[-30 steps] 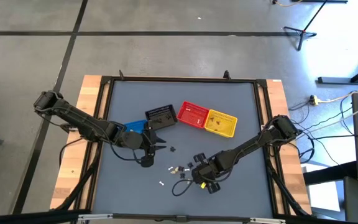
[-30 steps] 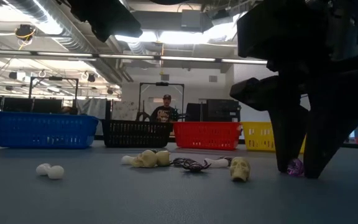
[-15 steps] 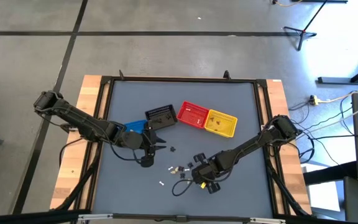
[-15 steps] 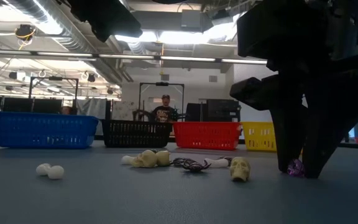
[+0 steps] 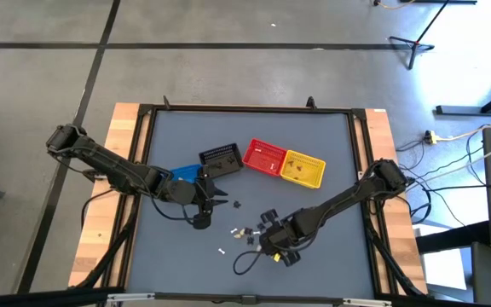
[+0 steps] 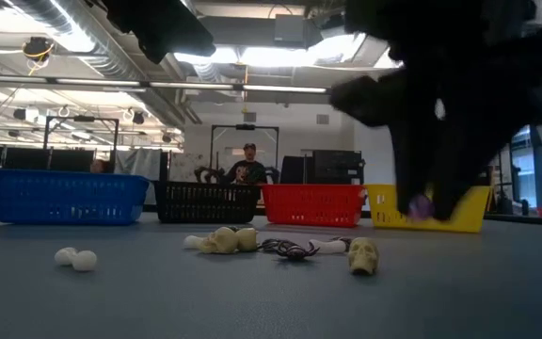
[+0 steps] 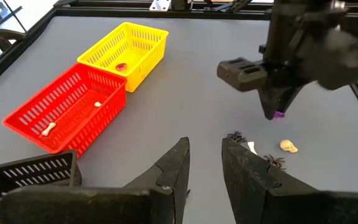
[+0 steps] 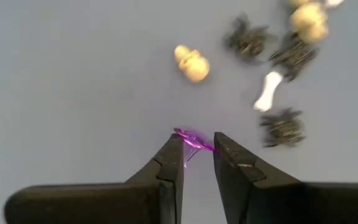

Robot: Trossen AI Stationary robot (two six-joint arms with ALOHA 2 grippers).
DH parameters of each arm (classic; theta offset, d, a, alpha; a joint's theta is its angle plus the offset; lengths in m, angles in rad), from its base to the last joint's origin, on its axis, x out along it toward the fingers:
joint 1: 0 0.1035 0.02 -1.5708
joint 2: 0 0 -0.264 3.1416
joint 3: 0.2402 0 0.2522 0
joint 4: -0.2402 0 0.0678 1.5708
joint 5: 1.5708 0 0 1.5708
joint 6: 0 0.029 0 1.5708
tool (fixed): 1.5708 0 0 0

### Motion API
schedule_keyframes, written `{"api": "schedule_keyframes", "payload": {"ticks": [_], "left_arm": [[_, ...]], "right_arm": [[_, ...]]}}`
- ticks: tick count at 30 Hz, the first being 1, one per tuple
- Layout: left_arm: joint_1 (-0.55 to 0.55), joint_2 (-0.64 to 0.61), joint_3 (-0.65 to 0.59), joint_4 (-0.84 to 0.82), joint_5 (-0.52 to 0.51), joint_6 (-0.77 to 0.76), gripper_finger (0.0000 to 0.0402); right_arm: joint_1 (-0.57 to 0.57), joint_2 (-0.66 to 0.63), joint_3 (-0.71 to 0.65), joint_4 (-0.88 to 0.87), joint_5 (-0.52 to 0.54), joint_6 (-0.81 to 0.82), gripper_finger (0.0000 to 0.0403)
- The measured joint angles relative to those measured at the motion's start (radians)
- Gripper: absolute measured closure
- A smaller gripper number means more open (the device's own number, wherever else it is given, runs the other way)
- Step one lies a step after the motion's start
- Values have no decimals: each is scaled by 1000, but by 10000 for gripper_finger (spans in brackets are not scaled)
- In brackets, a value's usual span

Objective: Sort Halloween decoration
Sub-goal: Put the purple witch hat toy into the yellow bin

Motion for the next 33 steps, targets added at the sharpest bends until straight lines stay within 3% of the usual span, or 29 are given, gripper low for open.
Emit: {"api": "schedule_keyframes", "payload": {"ticks": [14, 27, 33], "left_arm": [[0, 0, 0, 0, 0, 0, 314], [0, 0, 0, 0, 0, -1, 314], [0, 0, 0, 0, 0, -1, 314]], "right_arm": [[-66, -3, 243, -432, 158, -62, 336], [-343, -3, 260, -813, 157, -137, 336], [-474, -3, 260, -847, 131, -136, 336]]}}
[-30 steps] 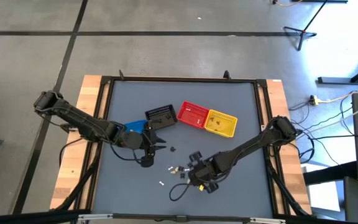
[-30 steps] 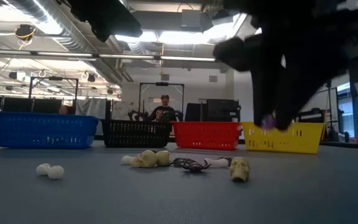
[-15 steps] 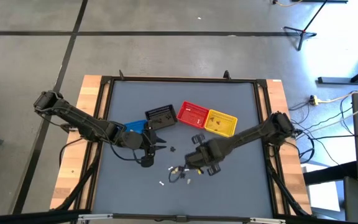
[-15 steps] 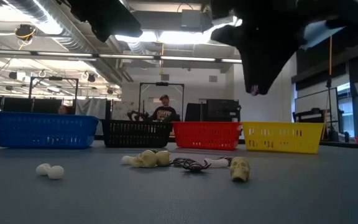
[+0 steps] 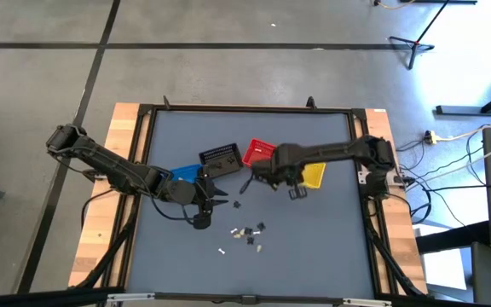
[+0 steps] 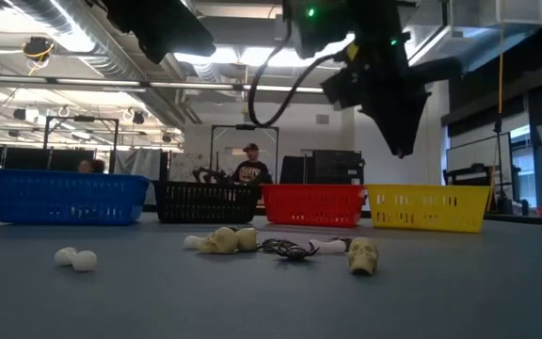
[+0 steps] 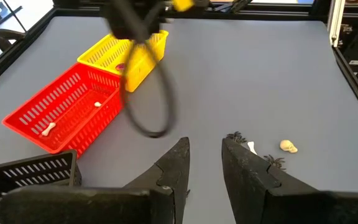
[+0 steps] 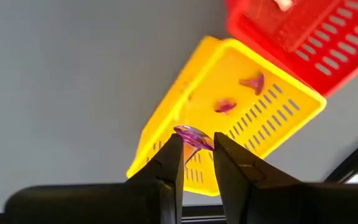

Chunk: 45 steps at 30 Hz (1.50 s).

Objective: Sort Halloween decoration
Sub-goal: Put the purple witch hat toy into the yellow bin, then put the white bone toy into the red bin

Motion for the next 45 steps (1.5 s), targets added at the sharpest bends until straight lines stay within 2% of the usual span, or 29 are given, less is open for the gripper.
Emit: {"api": "schedule_keyframes", "payload": {"ticks": [9, 20, 25, 32, 36, 40, 45], "left_arm": [[0, 0, 0, 0, 0, -1, 314], [0, 0, 0, 0, 2, -3, 314], [0, 0, 0, 0, 86, -6, 314], [-2, 25, 0, 18, 172, -79, 314], [-16, 81, 0, 107, 243, -82, 311], [-35, 150, 0, 202, 305, -86, 290], [-61, 223, 0, 243, 323, -112, 257]], "right_arm": [[-112, 0, 0, 1, -1, 0, 331], [-120, 0, 0, 13, 2, 1, 251], [-120, 0, 0, 18, 7, 1, 230], [-120, 0, 0, 18, 6, 1, 230], [-120, 0, 0, 19, 6, 1, 230], [-120, 0, 0, 21, 6, 1, 230], [-120, 0, 0, 21, 6, 1, 231]]}}
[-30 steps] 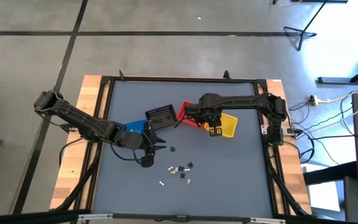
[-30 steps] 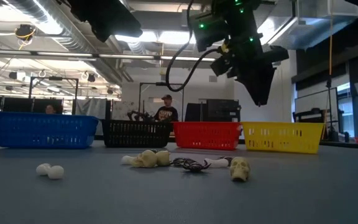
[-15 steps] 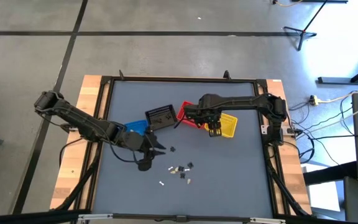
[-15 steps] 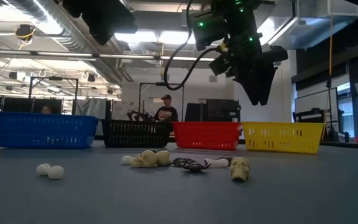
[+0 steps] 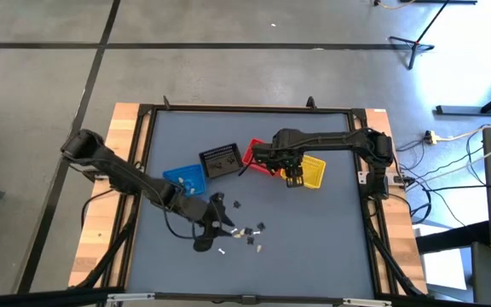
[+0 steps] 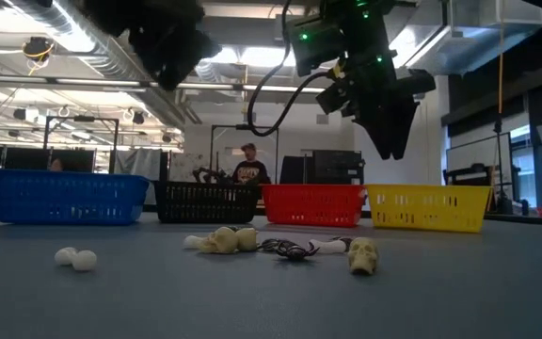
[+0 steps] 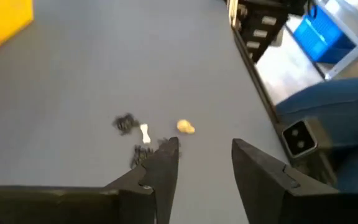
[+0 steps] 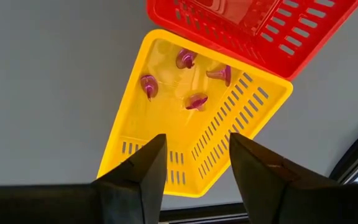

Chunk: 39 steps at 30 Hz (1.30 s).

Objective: Sort Halloween decoration
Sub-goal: Put the white bone toy into the red bin

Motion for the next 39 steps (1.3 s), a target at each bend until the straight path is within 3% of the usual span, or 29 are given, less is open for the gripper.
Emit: {"api": "schedule_keyframes", "payload": {"ticks": [6, 18, 39], "left_arm": [[-55, 107, 0, 22, -10, 1, 249], [-134, 286, 0, 57, -12, 1, 275], [-156, 323, 0, 18, -31, 36, 301]], "right_arm": [[0, 0, 0, -12, 0, 20, 231], [0, 0, 0, -10, -1, 28, 231], [0, 0, 0, -1, -3, 27, 231]]}}
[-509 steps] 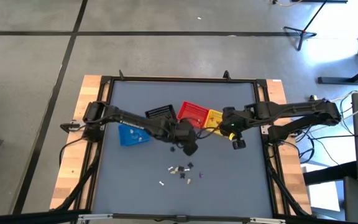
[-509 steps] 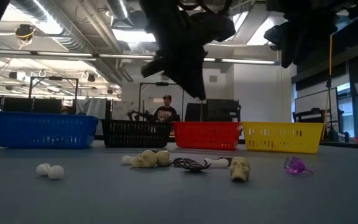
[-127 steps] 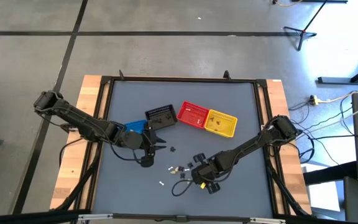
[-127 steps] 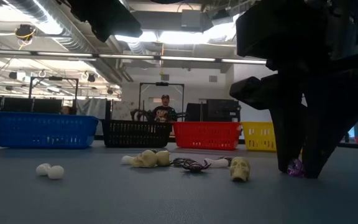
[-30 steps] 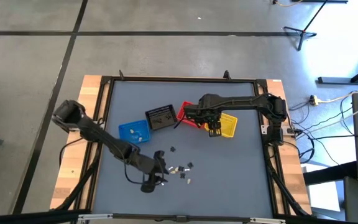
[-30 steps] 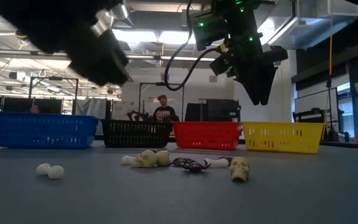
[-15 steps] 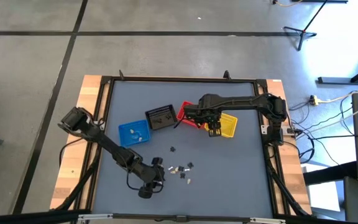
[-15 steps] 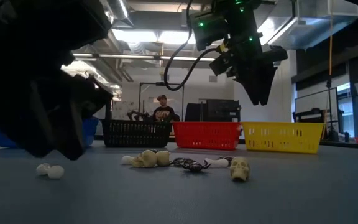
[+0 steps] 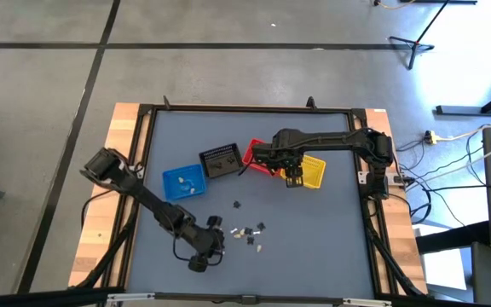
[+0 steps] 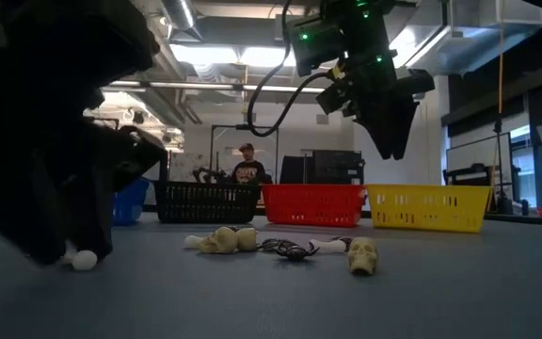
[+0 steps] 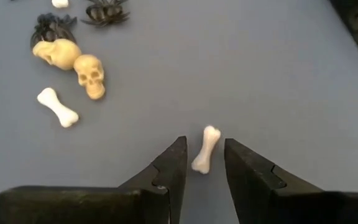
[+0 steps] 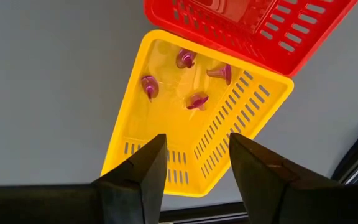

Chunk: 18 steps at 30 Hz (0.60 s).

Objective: Sort Halloween decoration
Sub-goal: Put the white bone toy into the red bin

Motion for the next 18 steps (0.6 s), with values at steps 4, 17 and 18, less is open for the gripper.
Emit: {"api": "schedule_keyframes", "payload": {"ticks": [4, 17, 18], "left_arm": [[-3, 24, 2, 9, 0, 2, 301], [-3, 24, 2, 3, -13, 0, 340], [-3, 24, 2, 3, -15, -1, 348]], "right_arm": [[0, 0, 0, 2, -1, 0, 231], [0, -9, -1, 9, -4, -27, 231], [0, -18, -1, 9, -4, -30, 231]]}}
